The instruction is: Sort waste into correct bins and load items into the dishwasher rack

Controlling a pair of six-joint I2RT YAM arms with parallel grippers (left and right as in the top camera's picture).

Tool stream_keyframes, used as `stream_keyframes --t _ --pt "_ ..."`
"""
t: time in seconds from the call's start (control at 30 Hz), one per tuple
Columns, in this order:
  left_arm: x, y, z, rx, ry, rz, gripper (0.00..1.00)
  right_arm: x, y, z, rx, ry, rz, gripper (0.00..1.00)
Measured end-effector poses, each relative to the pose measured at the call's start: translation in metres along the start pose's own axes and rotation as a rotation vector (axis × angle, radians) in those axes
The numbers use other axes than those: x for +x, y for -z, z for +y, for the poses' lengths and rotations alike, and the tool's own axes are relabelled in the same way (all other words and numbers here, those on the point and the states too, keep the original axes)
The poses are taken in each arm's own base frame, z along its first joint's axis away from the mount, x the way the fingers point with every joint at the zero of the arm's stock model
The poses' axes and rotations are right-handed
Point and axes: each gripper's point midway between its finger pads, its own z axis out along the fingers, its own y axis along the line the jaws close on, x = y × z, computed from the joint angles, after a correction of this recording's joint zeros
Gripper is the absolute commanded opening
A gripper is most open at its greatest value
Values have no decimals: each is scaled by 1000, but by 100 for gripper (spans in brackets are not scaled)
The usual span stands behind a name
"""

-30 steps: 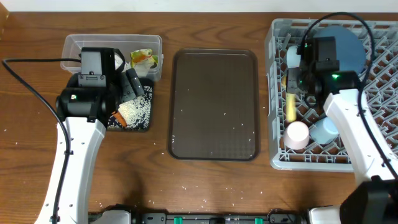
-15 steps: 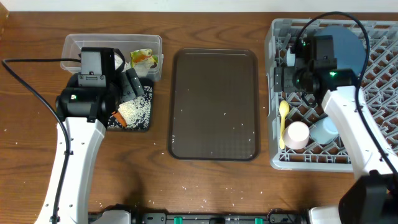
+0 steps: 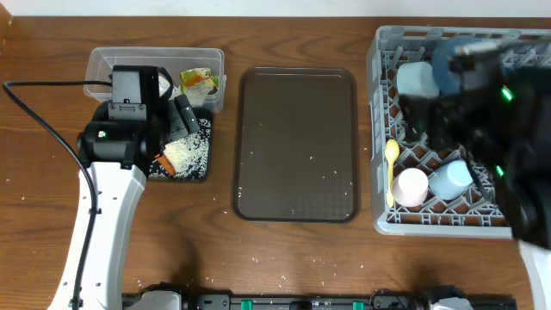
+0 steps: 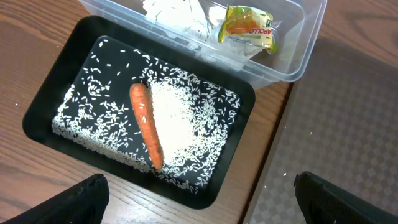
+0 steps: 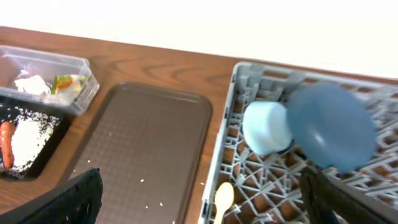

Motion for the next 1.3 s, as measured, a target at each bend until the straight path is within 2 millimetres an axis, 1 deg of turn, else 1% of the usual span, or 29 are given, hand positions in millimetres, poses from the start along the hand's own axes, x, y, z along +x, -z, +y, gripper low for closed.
stream_keyframes --t 0.07,0.13,0.23,0.3,0.37,0.4,0.47,0.5,0.57,0.67,0.77,0.9,1.0,1.07,1.13,1.2,1.3 --pt "0 0 0 0 0 0 98 6 18 -7 47 -8 -7 99" --pt "0 0 0 0 0 -1 98 8 38 -17 106 -25 -38 99" --pt "0 0 0 0 0 -1 98 10 75 -31 195 -51 -115 99" --pt "0 0 0 0 0 0 98 11 104 -39 250 -65 -187 99" --pt "0 0 0 0 0 0 98 15 125 -45 294 -77 -245 99" --pt "0 0 0 0 0 0 98 20 132 -49 318 -82 -270 99" --pt "0 0 0 0 0 0 98 22 135 -54 349 -94 -318 99" --pt "0 0 0 0 0 0 98 25 130 -58 366 -99 -342 99" --pt "0 0 0 -1 0 0 98 34 112 -64 389 -109 -356 99" --pt "0 0 0 -1 0 0 98 54 74 -75 412 -127 -383 99" --pt "0 0 0 -2 0 0 98 84 32 -78 389 -136 -418 99" --pt "1 -1 1 -4 0 1 98 126 -8 -71 309 -126 -488 99" --pt "0 -1 1 -4 0 0 98 154 -27 -65 258 -113 -529 99" --pt "1 -1 1 -4 0 1 98 178 -42 -62 232 -108 -520 99" --pt "1 -1 1 -4 0 1 98 197 -53 -60 215 -108 -501 99" --pt "1 -1 1 -4 0 1 98 210 -61 -59 205 -109 -494 99" --pt "1 -1 1 -4 0 1 98 217 -64 -58 196 -108 -491 99"
